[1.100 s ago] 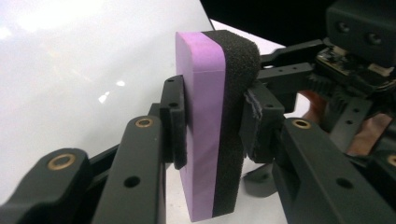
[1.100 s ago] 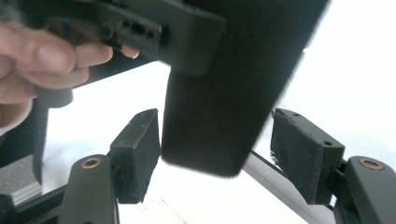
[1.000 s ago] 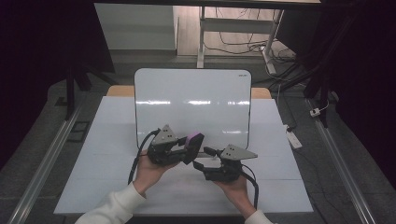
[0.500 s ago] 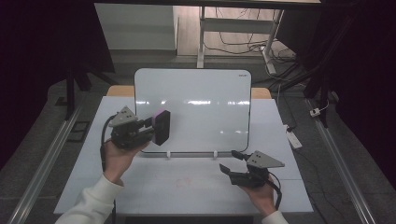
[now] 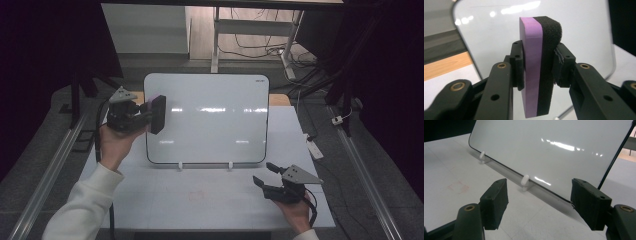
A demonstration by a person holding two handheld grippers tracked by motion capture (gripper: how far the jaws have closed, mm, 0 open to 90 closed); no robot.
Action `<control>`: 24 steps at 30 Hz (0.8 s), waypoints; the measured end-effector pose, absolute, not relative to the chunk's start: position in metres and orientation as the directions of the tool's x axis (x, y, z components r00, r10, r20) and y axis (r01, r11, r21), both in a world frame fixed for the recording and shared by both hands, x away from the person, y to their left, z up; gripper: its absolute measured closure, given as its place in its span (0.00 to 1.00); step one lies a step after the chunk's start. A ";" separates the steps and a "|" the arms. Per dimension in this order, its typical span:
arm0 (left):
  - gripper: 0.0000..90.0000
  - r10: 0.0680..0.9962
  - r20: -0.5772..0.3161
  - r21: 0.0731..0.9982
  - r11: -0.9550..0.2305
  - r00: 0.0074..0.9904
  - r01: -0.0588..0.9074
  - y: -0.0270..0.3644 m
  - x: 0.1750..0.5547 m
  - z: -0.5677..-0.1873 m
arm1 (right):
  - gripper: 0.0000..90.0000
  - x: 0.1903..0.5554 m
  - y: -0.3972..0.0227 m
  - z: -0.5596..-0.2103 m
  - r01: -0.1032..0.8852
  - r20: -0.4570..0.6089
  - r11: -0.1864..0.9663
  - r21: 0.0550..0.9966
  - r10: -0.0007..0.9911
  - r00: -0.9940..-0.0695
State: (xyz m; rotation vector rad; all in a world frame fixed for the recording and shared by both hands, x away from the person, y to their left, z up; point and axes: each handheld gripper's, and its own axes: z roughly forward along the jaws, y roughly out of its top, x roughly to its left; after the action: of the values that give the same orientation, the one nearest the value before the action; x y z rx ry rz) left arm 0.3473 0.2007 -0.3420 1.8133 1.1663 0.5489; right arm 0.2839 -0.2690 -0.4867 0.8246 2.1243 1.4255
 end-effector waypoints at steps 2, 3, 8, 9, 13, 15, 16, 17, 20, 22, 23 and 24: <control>0.72 0.896 -0.089 0.845 -0.164 0.436 0.509 0.202 0.356 -0.340 | 0.33 0.284 -0.268 -0.486 0.223 -0.043 0.289 0.931 0.693 -0.719; 0.72 0.899 -0.096 0.841 -0.156 0.427 0.518 0.202 0.361 -0.339 | 0.33 0.284 -0.268 -0.486 0.220 -0.046 0.291 0.931 0.692 -0.721; 0.72 0.921 -0.082 0.818 -0.155 0.380 0.554 0.202 0.383 -0.335 | 0.33 0.285 -0.265 -0.487 0.215 -0.056 0.302 0.929 0.688 -0.724; 0.72 0.924 -0.089 0.815 -0.147 0.373 0.560 0.203 0.387 -0.334 | 0.33 0.285 -0.265 -0.487 0.216 -0.055 0.302 0.929 0.688 -0.724; 0.72 0.934 -0.109 0.808 -0.117 0.342 0.577 0.204 0.399 -0.332 | 0.33 0.285 -0.265 -0.488 0.218 -0.055 0.303 0.928 0.688 -0.724; 0.72 0.935 -0.115 0.806 -0.109 0.335 0.582 0.202 0.404 -0.331 | 0.33 0.285 -0.265 -0.488 0.219 -0.051 0.301 0.928 0.687 -0.725; 0.72 0.937 -0.114 0.804 -0.108 0.330 0.585 0.201 0.406 -0.331 | 0.33 0.286 -0.265 -0.489 0.220 -0.051 0.301 0.928 0.686 -0.725; 0.72 0.938 -0.114 0.802 -0.107 0.327 0.588 0.200 0.409 -0.331 | 0.33 0.285 -0.264 -0.489 0.220 -0.051 0.302 0.928 0.687 -0.725; 0.71 0.940 -0.132 0.794 -0.091 0.316 0.601 0.198 0.415 -0.331 | 0.33 0.285 -0.264 -0.489 0.216 -0.057 0.305 0.927 0.686 -0.725; 0.71 0.942 -0.135 0.789 -0.085 0.307 0.608 0.197 0.419 -0.333 | 0.33 0.285 -0.264 -0.489 0.214 -0.056 0.303 0.929 0.684 -0.727; 0.71 0.942 -0.139 0.790 -0.081 0.306 0.608 0.196 0.421 -0.333 | 0.33 0.285 -0.264 -0.489 0.213 -0.057 0.303 0.929 0.685 -0.727; 0.71 0.943 -0.139 0.790 -0.079 0.303 0.608 0.196 0.422 -0.334 | 0.33 0.285 -0.264 -0.489 0.212 -0.058 0.303 0.929 0.685 -0.726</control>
State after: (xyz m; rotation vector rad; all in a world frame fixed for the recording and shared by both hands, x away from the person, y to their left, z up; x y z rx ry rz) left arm 0.4218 0.1960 -0.3338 1.7836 1.3974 0.5360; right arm 0.2848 -0.2637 -0.4887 0.7972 2.1293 1.4147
